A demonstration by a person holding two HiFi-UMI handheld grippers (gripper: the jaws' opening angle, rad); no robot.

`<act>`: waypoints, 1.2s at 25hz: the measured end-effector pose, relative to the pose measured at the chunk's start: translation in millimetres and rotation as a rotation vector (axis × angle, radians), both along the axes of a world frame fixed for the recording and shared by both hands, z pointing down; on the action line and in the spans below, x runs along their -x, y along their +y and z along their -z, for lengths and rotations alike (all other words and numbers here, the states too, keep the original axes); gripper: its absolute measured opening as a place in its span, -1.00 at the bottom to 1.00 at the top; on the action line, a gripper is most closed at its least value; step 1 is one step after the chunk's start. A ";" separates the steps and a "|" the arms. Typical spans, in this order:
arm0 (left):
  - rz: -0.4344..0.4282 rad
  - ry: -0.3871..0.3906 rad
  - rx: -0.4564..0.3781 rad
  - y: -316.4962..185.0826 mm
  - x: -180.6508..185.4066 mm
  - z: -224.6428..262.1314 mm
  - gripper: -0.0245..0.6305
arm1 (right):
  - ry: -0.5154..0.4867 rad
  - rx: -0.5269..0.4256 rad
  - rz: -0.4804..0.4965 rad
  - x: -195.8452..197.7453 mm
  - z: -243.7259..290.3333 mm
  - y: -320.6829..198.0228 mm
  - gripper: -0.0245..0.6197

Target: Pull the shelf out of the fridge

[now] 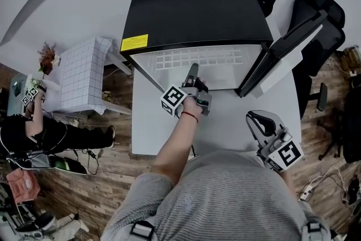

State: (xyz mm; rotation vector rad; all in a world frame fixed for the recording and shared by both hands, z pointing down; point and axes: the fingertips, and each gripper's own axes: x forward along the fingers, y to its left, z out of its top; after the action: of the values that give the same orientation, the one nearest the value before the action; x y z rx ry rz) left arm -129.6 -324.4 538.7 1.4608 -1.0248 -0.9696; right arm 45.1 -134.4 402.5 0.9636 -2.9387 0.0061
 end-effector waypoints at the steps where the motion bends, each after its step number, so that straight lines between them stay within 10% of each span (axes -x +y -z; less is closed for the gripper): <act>1: 0.002 0.001 0.004 -0.9 0.5 -0.9 -0.48 | 0.003 0.003 -0.003 -0.1 0.1 -0.4 -0.88; 30: 0.037 0.035 0.032 -32.9 6.8 -6.6 -0.48 | 0.022 0.019 -0.034 -6.8 -3.6 0.1 -0.88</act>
State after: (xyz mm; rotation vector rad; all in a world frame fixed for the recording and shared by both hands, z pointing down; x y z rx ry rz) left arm -136.4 -357.3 545.3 1.3982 -1.0404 -0.9981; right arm 51.9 -134.3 406.1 1.0044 -2.8971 0.0242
